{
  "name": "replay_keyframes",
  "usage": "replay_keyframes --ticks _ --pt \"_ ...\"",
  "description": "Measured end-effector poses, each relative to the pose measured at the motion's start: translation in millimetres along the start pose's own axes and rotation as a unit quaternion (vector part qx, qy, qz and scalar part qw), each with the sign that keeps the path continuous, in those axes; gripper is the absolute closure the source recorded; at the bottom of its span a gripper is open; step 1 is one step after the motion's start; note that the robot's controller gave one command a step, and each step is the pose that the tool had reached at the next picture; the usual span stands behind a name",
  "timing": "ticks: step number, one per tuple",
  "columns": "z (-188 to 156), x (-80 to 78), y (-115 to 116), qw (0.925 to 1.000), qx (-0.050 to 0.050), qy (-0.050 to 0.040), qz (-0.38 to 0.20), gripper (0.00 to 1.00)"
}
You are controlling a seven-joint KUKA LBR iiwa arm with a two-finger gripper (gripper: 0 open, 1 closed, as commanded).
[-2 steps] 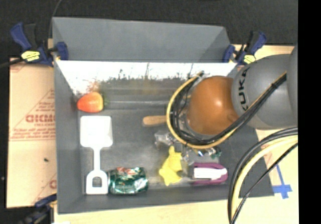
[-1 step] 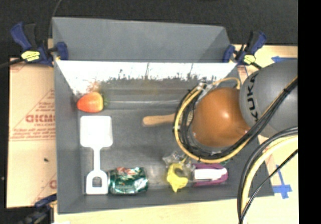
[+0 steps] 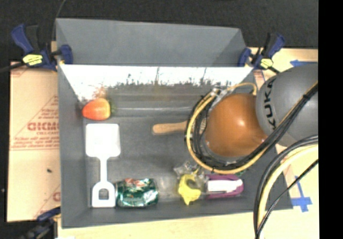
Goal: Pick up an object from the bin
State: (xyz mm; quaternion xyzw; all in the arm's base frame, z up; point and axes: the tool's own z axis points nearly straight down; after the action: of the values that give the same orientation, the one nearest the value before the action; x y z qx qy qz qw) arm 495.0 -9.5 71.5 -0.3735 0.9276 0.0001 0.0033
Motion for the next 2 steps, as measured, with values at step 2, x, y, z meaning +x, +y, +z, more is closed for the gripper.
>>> replay_keyframes --ticks 2 --pt "-37.3 0.8 1.4 1.0 -0.003 0.0018 0.002 1.0"
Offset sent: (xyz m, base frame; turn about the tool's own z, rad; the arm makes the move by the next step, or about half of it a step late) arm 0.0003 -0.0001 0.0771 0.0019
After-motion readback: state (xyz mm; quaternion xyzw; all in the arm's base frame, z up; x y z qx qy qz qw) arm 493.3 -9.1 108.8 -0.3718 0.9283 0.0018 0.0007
